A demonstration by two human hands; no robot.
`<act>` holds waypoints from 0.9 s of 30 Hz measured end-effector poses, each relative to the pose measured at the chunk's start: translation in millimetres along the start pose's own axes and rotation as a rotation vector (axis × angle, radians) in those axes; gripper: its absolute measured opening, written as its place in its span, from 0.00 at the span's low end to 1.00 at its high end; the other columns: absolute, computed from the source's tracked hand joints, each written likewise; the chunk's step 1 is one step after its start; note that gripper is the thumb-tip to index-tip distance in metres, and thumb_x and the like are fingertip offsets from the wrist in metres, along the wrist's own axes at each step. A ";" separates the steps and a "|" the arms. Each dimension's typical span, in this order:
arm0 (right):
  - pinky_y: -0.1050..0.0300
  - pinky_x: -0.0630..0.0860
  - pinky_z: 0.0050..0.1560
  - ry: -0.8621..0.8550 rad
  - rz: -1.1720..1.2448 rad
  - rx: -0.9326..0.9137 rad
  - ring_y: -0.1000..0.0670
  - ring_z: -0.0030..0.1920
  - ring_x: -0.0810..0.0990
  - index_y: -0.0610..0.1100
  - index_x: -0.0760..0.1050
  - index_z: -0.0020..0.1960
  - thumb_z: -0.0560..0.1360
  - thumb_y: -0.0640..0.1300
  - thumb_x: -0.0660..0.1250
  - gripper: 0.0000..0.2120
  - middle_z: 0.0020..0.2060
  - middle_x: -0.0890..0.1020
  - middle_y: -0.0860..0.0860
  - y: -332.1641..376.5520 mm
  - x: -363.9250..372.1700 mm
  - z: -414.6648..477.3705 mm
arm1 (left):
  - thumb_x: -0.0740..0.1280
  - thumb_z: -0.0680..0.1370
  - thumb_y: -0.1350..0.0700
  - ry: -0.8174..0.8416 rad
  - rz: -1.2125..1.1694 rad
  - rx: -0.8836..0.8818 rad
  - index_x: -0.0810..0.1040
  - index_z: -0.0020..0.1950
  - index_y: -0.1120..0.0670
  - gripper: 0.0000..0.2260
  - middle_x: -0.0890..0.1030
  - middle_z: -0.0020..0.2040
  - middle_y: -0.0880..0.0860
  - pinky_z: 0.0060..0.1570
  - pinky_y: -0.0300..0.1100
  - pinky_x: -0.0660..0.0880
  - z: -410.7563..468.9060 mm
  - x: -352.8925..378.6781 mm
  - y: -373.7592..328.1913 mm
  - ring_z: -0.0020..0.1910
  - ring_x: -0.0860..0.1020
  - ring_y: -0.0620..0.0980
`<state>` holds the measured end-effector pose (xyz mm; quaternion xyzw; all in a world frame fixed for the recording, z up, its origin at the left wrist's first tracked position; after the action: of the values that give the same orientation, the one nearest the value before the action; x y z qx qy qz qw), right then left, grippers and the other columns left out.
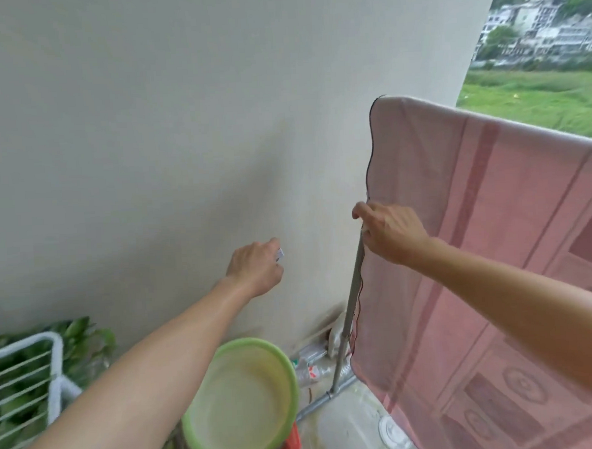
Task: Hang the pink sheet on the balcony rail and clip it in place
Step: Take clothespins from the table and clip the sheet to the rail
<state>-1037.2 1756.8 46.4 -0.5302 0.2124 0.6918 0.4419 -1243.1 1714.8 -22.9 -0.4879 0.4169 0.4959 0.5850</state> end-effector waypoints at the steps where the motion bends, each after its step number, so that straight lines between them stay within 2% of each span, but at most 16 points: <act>1: 0.55 0.66 0.32 -0.036 -0.015 -0.004 0.41 0.45 0.81 0.46 0.72 0.62 0.74 0.42 0.63 0.16 0.53 0.81 0.48 -8.5 -12.1 17.6 | 0.62 0.74 0.57 -0.022 -0.023 0.001 0.73 0.51 0.54 0.06 0.82 0.52 0.56 0.39 0.44 0.66 20.7 -2.1 -3.8 0.50 0.79 0.61; 4: 0.55 0.66 0.35 -0.137 -0.061 -0.014 0.42 0.47 0.82 0.48 0.74 0.63 0.74 0.45 0.64 0.17 0.55 0.82 0.50 -33.6 -57.9 71.7 | 0.62 0.74 0.57 -0.043 -0.110 -0.002 0.74 0.44 0.53 0.02 0.81 0.46 0.52 0.38 0.43 0.66 80.8 -6.9 -18.0 0.45 0.77 0.58; 6: 0.54 0.70 0.39 -0.204 -0.089 -0.011 0.42 0.49 0.82 0.49 0.75 0.62 0.74 0.46 0.64 0.16 0.54 0.82 0.49 -49.2 -90.7 107.0 | 0.63 0.73 0.57 -0.061 -0.219 -0.024 0.71 0.36 0.53 0.06 0.77 0.37 0.48 0.35 0.43 0.65 114.6 -12.1 -25.4 0.41 0.75 0.55; 10: 0.51 0.68 0.45 -0.225 -0.125 0.118 0.40 0.52 0.80 0.49 0.76 0.61 0.75 0.47 0.65 0.14 0.55 0.82 0.48 -91.8 -134.0 159.7 | 0.70 0.71 0.51 0.002 -0.538 -0.029 0.79 0.39 0.50 0.04 0.79 0.36 0.46 0.40 0.43 0.75 171.0 -6.4 -44.7 0.39 0.79 0.51; 13: 0.53 0.66 0.43 -0.108 -0.124 0.273 0.42 0.47 0.79 0.51 0.79 0.53 0.71 0.52 0.70 0.11 0.47 0.82 0.48 -129.4 -138.6 177.4 | 0.73 0.68 0.49 0.064 -0.785 0.032 0.81 0.43 0.48 0.07 0.80 0.36 0.45 0.38 0.46 0.78 203.6 -3.5 -70.2 0.34 0.77 0.49; 15: 0.55 0.66 0.40 0.038 -0.033 0.393 0.44 0.42 0.76 0.51 0.81 0.47 0.68 0.57 0.73 0.12 0.39 0.80 0.51 -150.3 -127.3 175.9 | 0.75 0.69 0.50 0.099 -0.945 0.070 0.82 0.47 0.50 0.09 0.81 0.39 0.47 0.32 0.43 0.76 219.7 -5.7 -88.8 0.35 0.77 0.48; 17: 0.57 0.68 0.35 0.118 0.099 0.469 0.46 0.38 0.76 0.49 0.81 0.42 0.68 0.59 0.73 0.14 0.36 0.80 0.50 -163.9 -114.2 171.9 | 0.75 0.71 0.54 0.160 -1.066 0.128 0.82 0.49 0.54 0.10 0.80 0.40 0.49 0.27 0.39 0.72 232.8 -6.6 -110.5 0.32 0.75 0.47; 19: 0.57 0.71 0.35 0.111 0.181 0.489 0.46 0.38 0.77 0.48 0.81 0.42 0.71 0.59 0.72 0.13 0.37 0.80 0.50 -169.8 -105.8 170.6 | 0.75 0.71 0.56 0.200 -1.112 0.175 0.82 0.46 0.57 0.08 0.78 0.35 0.49 0.25 0.38 0.71 244.5 -4.7 -128.0 0.28 0.72 0.47; 22: 0.57 0.68 0.36 0.072 0.143 0.489 0.46 0.40 0.76 0.49 0.80 0.44 0.73 0.55 0.69 0.10 0.36 0.77 0.52 -168.1 -106.1 173.5 | 0.72 0.72 0.60 0.225 -1.131 0.221 0.79 0.41 0.63 0.06 0.71 0.27 0.49 0.25 0.39 0.71 258.2 -3.6 -140.0 0.23 0.68 0.46; 25: 0.57 0.68 0.39 0.047 0.091 0.503 0.45 0.42 0.76 0.48 0.80 0.45 0.74 0.53 0.69 0.09 0.38 0.78 0.50 -164.0 -107.0 178.9 | 0.70 0.72 0.63 0.231 -1.157 0.269 0.78 0.38 0.64 0.05 0.70 0.28 0.52 0.26 0.39 0.71 268.1 -5.5 -138.2 0.24 0.67 0.47; 27: 0.56 0.70 0.38 -0.011 0.136 0.537 0.46 0.40 0.77 0.47 0.80 0.44 0.74 0.51 0.70 0.08 0.37 0.78 0.51 -164.6 -112.3 184.8 | 0.70 0.73 0.63 0.206 -1.210 0.277 0.78 0.38 0.64 0.06 0.71 0.30 0.54 0.24 0.37 0.69 274.8 -11.0 -132.3 0.23 0.68 0.45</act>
<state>-995.1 1939.9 242.8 -0.3748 0.4209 0.6416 0.5204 -1113.2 1979.2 57.1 -0.6023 0.1818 -0.0312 0.7767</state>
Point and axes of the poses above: each hand's wrist, its own z-axis towards the middle knuckle, its own x-axis out of the palm, y = z × x, the point moved 9 cm from there along z, towards the middle knuckle
